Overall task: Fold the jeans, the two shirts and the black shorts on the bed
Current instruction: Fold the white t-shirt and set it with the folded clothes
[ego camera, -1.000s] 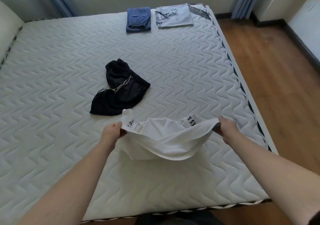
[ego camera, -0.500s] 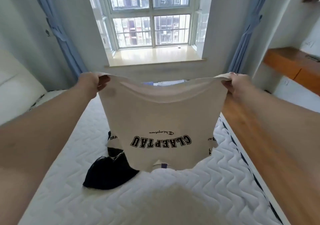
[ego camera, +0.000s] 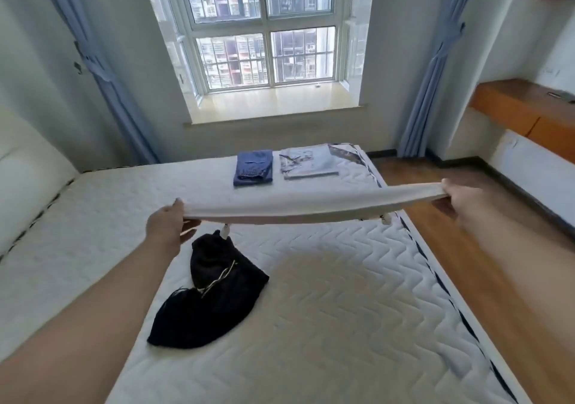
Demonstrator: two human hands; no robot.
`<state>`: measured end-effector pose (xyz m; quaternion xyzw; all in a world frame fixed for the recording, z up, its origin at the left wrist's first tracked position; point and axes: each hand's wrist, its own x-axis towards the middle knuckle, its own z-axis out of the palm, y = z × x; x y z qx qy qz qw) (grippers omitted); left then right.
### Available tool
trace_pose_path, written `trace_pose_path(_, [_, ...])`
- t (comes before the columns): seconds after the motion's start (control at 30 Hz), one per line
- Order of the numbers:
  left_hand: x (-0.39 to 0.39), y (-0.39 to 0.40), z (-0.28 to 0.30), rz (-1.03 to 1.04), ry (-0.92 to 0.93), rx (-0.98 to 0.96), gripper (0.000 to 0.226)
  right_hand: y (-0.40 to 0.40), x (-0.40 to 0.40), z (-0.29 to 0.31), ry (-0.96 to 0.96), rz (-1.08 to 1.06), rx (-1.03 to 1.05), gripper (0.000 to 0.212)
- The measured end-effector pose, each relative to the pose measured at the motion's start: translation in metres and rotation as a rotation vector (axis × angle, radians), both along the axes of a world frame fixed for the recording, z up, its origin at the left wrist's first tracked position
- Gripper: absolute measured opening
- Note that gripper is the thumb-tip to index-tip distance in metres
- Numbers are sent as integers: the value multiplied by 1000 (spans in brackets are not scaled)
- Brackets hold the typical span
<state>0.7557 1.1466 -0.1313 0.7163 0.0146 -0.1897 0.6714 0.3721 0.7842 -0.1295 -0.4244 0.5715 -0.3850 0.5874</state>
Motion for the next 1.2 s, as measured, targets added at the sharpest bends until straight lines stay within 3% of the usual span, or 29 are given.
trace_pose_path(0.1, [-34, 35, -95, 33, 113, 75, 32, 27, -23, -84, -26, -17, 149, 15])
trace_pose_path(0.23, [-86, 86, -208, 61, 304, 223, 31, 65, -66, -192, 19, -92, 332, 30])
trace_pose_path(0.43, [-159, 161, -308, 48, 478, 356, 25, 155, -136, -309, 164, -77, 532, 35])
trace_pose_path(0.57, [-203, 200, -344, 57, 503, 427, 18, 205, -175, -355, 254, -61, 594, 36])
trace_pose_path(0.77, [-238, 254, -390, 4, 450, 579, 25, 258, -218, -396, 295, -54, 621, 9])
trace_pose_path(1.03, [-276, 315, -429, -74, 465, 678, 29, 293, -294, -458, 523, 142, 603, 11])
trace_pose_path(1.2, [-294, 351, -447, -186, 466, 778, 26, 314, -331, -485, 736, 210, 550, 29])
